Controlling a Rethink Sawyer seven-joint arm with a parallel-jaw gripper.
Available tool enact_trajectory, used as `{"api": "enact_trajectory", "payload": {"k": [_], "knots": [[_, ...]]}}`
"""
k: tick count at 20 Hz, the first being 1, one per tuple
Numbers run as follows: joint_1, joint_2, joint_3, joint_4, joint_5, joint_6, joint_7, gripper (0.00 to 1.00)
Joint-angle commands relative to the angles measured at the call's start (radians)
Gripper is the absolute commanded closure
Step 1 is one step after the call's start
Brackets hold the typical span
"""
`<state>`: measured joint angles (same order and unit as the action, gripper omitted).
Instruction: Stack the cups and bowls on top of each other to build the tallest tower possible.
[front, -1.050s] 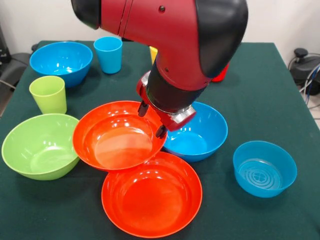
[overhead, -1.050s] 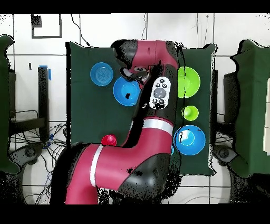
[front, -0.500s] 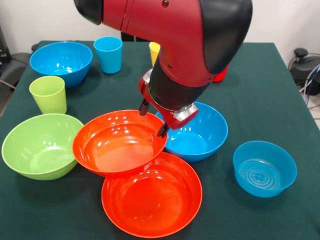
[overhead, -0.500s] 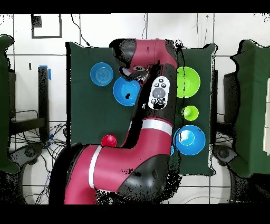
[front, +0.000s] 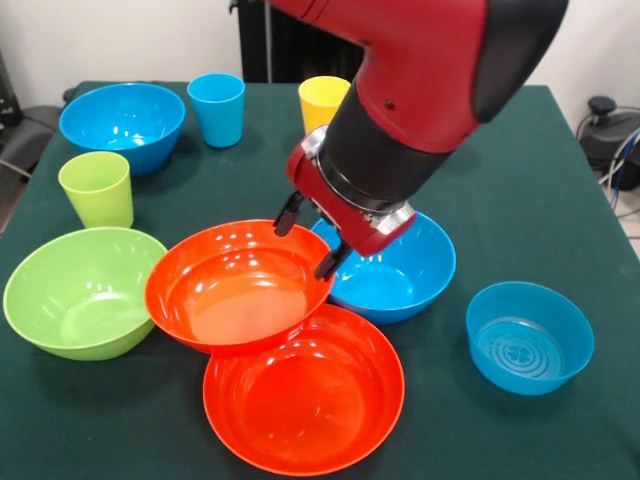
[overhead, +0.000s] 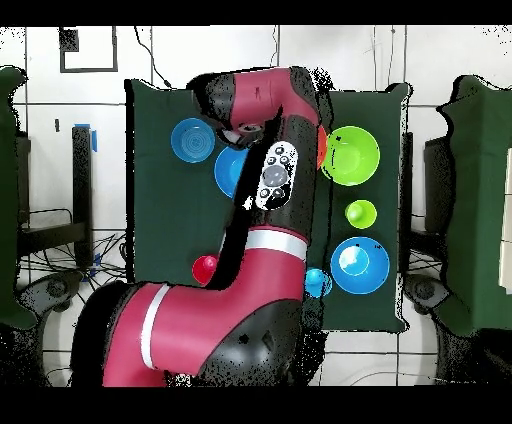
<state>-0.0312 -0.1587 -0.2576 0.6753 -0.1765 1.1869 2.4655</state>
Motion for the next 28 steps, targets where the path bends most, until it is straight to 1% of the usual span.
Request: {"api": "enact_trajectory", "payload": {"k": [1,4,9,10,15,19,24,27,28], "knots": [[0.018,-0.006,0.054,0.051,-0.106,-0.113,-0.240,0.00],[0.030,-0.020,0.045,0.076,-0.138,-0.227,-0.209,0.00],[0.021,-0.019,0.055,0.079,-0.130,-0.226,-0.213,0.00],[0.024,-0.024,0.054,0.085,-0.139,-0.256,-0.221,0.00],[0.023,-0.036,0.054,0.092,-0.148,-0.314,-0.221,0.00],[0.025,-0.047,0.051,0.112,-0.155,-0.368,-0.198,0.00],[0.018,-0.056,0.060,0.129,-0.144,-0.422,-0.155,0.00],[0.013,-0.045,0.069,0.119,-0.129,-0.401,-0.150,0.00],[0.008,-0.036,0.076,0.113,-0.114,-0.367,-0.148,0.00]]}}
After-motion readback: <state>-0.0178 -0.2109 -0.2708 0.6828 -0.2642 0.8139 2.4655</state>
